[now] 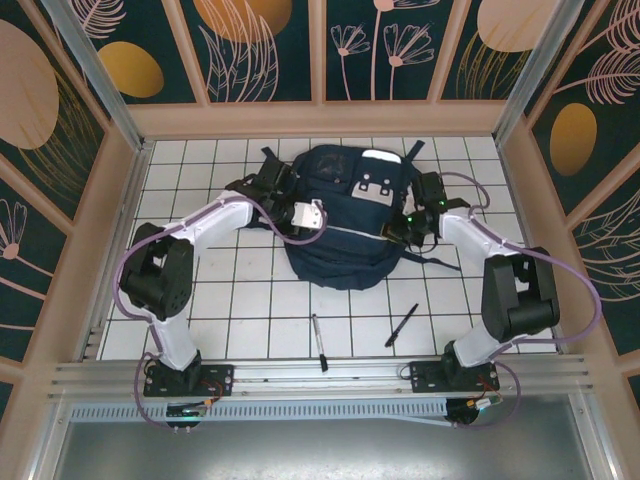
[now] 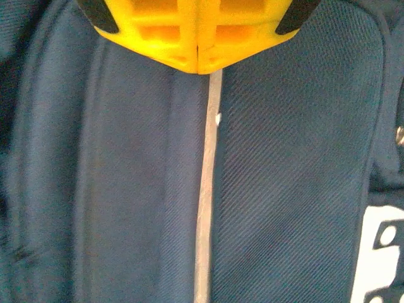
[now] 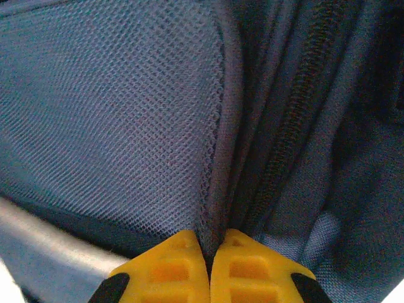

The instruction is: Pack the student bag

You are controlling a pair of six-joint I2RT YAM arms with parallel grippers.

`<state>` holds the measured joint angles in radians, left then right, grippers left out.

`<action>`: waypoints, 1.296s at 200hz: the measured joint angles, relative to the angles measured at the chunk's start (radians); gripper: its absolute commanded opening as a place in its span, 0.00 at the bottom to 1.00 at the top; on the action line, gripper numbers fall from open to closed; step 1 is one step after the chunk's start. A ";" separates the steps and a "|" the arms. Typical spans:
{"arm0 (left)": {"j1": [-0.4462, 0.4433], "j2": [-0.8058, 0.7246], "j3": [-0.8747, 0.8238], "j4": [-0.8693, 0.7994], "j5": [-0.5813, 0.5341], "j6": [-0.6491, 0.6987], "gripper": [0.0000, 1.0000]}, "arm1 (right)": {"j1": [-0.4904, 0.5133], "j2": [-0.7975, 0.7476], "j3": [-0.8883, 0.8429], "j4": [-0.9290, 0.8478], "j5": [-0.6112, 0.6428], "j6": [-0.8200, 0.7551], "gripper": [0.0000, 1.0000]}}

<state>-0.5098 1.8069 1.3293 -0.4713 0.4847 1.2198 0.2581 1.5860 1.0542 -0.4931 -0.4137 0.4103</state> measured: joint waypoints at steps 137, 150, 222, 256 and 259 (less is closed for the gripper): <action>-0.008 -0.274 -0.325 0.212 -0.018 -0.086 0.99 | 0.117 0.198 0.293 -0.056 -0.217 -0.278 0.00; -0.008 -0.267 -0.337 0.215 -0.019 -0.111 0.99 | 0.117 0.209 0.299 -0.054 -0.219 -0.274 0.00; -0.012 -0.259 -0.372 0.239 -0.057 -0.264 0.27 | 0.116 0.211 0.299 -0.041 -0.219 -0.263 0.00; -0.018 -0.288 -0.383 0.237 -0.112 -0.293 0.00 | 0.117 0.213 0.299 -0.028 -0.216 -0.264 0.00; -0.018 -0.296 -0.385 0.237 -0.117 -0.291 0.00 | 0.117 0.214 0.299 -0.028 -0.216 -0.264 0.00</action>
<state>-0.5278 1.5105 0.9447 -0.2340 0.3679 0.9291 0.3748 1.7996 1.3533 -0.5209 -0.6292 0.1463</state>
